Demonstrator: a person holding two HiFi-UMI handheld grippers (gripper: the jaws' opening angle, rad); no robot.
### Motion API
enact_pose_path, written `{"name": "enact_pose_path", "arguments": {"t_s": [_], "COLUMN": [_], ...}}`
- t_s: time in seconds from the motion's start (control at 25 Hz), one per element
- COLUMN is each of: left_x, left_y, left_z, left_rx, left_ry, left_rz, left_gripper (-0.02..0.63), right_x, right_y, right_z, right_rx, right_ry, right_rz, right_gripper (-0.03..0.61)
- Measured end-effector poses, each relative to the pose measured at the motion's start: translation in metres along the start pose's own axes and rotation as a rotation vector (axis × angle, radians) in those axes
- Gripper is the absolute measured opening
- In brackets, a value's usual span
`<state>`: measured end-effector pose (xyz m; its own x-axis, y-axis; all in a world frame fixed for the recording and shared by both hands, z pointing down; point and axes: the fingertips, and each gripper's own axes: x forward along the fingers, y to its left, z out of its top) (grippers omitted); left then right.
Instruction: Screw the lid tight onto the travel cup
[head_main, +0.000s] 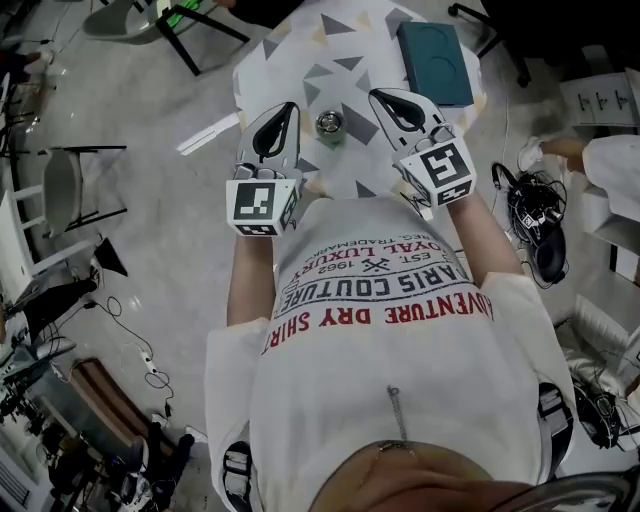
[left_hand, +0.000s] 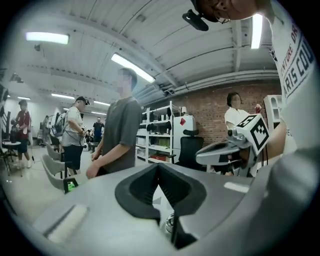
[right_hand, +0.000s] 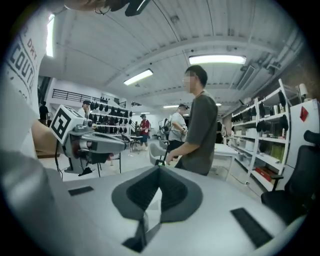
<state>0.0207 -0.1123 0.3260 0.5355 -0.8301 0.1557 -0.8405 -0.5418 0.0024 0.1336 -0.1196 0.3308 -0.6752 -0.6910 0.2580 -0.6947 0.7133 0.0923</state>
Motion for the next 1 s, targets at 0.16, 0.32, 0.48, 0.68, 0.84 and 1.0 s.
{"name": "enact_pose_path", "arguments": {"t_s": [0.16, 0.32, 0.48, 0.68, 0.84, 1.0], "left_x": [-0.002, 0.000, 0.003, 0.006, 0.007, 0.007], "left_y": [0.004, 0.007, 0.006, 0.007, 0.010, 0.013], "left_z": [0.013, 0.016, 0.019, 0.015, 0.014, 0.015], "left_rx": [0.028, 0.005, 0.016, -0.002, -0.006, -0.013], "left_ry": [-0.029, -0.032, -0.035, -0.012, -0.002, 0.006], "left_rz": [0.020, 0.022, 0.028, 0.038, 0.048, 0.065], "left_gripper": [0.012, 0.012, 0.012, 0.012, 0.012, 0.012], "right_x": [-0.006, -0.010, -0.012, -0.010, -0.008, -0.007], "right_y": [-0.005, -0.008, -0.008, -0.007, -0.005, -0.002], "right_z": [0.002, 0.001, 0.002, 0.001, -0.001, 0.000], "right_rx": [-0.009, 0.008, 0.013, 0.003, 0.012, 0.012], "right_ry": [-0.017, -0.020, -0.016, -0.013, 0.010, 0.026], "right_rz": [-0.015, -0.017, -0.017, -0.015, 0.004, 0.024], "right_gripper": [0.009, 0.009, 0.009, 0.009, 0.008, 0.008]}}
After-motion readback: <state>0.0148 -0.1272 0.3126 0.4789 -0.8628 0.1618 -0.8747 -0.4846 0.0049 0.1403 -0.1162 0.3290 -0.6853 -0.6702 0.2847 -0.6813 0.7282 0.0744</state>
